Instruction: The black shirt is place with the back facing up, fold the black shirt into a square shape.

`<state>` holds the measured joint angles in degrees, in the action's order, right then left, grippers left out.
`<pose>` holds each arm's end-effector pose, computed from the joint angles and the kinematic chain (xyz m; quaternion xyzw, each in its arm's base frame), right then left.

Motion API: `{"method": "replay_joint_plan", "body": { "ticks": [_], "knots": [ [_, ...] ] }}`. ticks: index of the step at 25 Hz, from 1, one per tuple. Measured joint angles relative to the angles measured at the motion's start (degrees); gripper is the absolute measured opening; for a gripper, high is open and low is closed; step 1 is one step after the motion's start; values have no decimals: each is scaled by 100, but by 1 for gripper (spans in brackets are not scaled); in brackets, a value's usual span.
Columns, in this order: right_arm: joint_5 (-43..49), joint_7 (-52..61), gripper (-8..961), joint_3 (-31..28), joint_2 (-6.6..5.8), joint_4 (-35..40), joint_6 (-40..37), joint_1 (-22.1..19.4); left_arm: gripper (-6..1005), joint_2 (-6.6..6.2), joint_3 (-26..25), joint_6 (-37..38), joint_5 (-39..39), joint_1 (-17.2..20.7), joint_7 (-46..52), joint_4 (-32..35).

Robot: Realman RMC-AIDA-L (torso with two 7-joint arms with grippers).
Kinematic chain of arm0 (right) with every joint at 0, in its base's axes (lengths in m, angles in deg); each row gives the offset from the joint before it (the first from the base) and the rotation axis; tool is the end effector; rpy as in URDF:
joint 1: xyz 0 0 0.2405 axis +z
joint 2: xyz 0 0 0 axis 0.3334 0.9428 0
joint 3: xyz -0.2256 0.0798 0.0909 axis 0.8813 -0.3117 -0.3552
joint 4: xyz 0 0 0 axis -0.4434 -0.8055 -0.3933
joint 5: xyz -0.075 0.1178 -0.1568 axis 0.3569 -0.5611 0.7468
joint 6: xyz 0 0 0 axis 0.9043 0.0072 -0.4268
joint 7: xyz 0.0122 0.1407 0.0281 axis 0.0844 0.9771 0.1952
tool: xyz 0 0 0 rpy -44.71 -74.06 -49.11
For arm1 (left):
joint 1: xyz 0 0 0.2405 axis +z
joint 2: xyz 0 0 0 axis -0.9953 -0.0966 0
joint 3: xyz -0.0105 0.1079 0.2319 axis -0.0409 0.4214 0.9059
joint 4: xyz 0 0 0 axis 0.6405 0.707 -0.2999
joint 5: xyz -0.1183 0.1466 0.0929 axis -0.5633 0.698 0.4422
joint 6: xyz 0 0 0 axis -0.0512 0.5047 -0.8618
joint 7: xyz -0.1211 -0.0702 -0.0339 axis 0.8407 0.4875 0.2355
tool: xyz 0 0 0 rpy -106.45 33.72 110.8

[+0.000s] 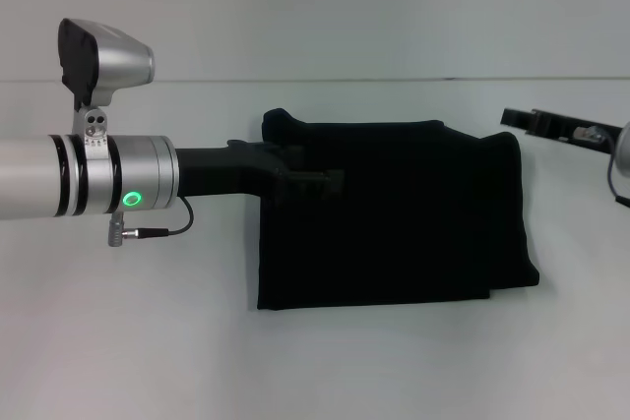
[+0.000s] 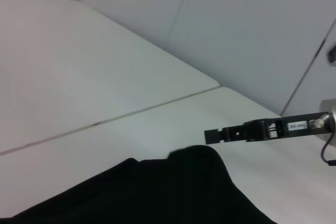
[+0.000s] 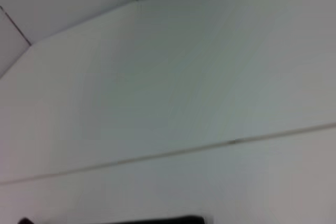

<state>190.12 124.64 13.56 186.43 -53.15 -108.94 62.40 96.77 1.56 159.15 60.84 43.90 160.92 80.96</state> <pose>0.2877 0.4395 0.0009 -0.7476 0.5165 0.2060 0.3632 -0.2085 0.3929 -0.0345 -0.9147 -0.3111 -0.2059 0.1554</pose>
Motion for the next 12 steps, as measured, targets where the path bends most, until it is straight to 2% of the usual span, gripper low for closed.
{"method": "replay_joint_plan", "body": {
  "ticks": [1, 7, 10, 12],
  "knots": [
    [-138, -122, 273, -2, -5, 25, -36, -38, 845, 0, 0, -16, 0, -3, 13, 0],
    [-1133, -1132, 508, -3, -65, 431, -1173, -467, 847, -15, -8, 7, -221, -52, 22, 5],
    [-1412, -1384, 576, 3, -167, 613, -2023, -661, 848, -22, -9, 36, -418, -64, 21, 59],
    [-1379, -1430, 621, 53, -280, 715, -2556, -720, 851, -26, -7, 79, -509, -69, 20, 108]
  ]
}}
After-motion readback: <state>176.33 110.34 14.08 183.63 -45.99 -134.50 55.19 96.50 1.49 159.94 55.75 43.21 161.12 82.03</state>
